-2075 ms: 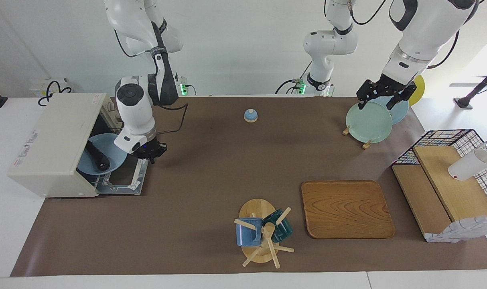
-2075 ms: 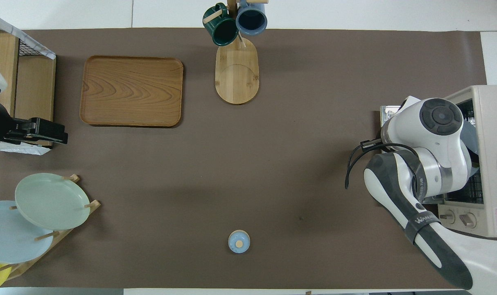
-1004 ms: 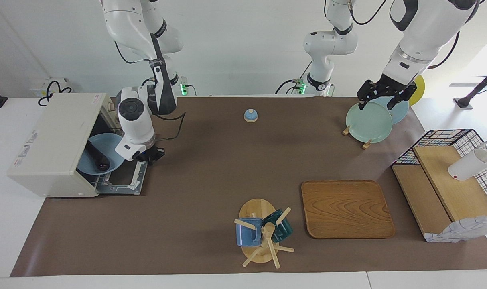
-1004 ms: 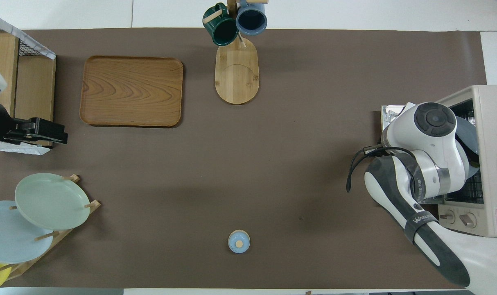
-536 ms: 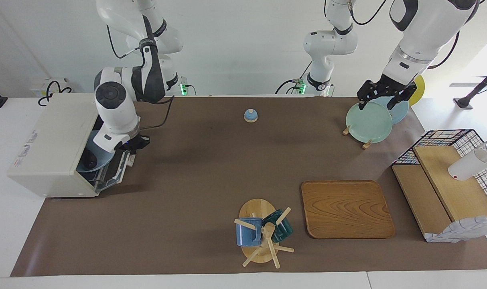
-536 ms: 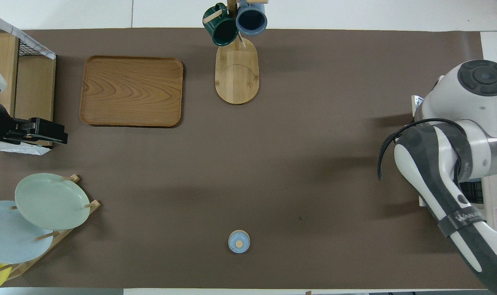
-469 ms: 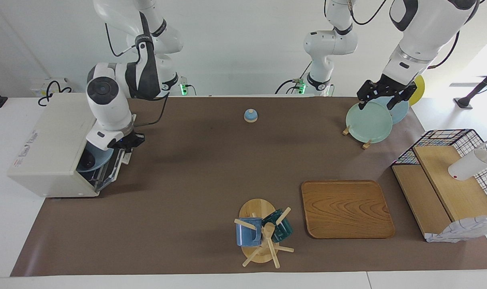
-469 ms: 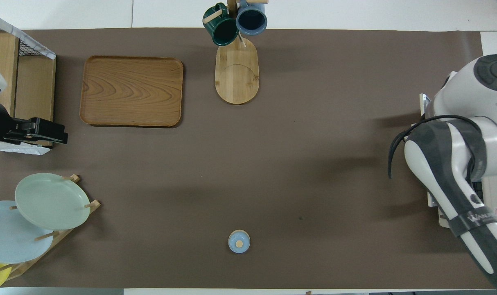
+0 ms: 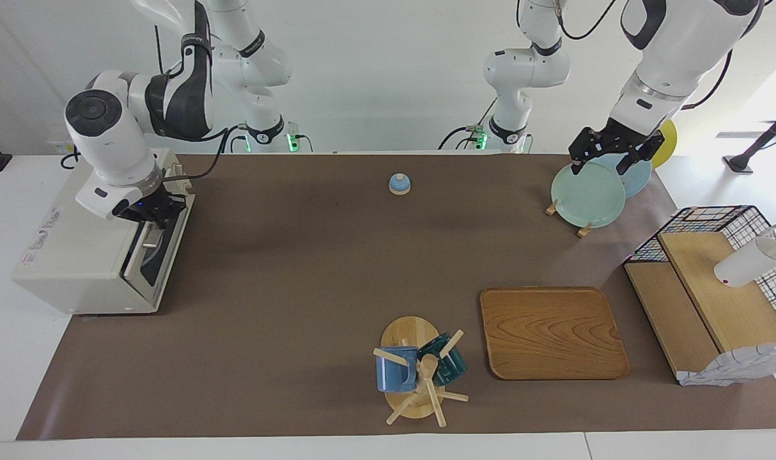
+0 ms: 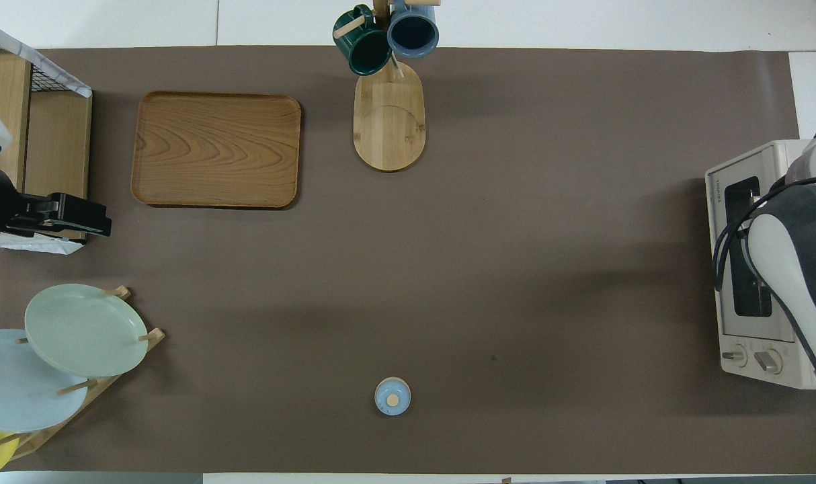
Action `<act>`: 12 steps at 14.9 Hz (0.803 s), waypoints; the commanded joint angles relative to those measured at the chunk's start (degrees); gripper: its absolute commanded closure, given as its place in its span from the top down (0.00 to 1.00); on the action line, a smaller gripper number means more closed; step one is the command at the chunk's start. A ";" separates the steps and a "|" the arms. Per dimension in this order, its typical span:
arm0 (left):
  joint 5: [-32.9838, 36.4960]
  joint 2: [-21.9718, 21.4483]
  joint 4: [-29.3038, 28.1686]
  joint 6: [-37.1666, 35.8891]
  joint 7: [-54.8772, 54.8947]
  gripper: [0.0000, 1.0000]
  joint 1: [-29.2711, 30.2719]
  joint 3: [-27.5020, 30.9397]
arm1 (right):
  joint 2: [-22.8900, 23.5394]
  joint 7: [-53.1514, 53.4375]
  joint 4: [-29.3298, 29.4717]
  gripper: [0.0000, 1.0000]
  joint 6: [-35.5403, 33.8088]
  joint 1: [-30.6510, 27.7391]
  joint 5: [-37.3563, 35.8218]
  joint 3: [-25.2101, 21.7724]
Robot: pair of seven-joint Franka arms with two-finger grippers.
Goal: Put eggplant into oven
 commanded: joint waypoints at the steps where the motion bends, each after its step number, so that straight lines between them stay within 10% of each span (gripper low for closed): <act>1: -0.51 0.11 0.44 -0.94 0.53 1.00 0.93 -0.42 | -2.83 -2.11 -0.09 0.10 -2.49 -0.14 -0.99 0.44; 6: -0.51 0.11 0.44 -0.94 0.53 1.00 0.93 -0.42 | -3.20 -2.21 5.59 0.31 -7.57 -0.05 7.34 0.17; 9: -0.51 0.11 0.44 -0.94 0.53 1.00 0.93 -0.42 | -3.19 -1.25 10.71 0.89 -12.94 0.04 9.90 0.17; 12: -0.51 0.11 0.44 -0.94 0.53 1.00 0.93 -0.42 | -3.81 1.20 10.37 1.00 -14.53 0.74 9.82 0.52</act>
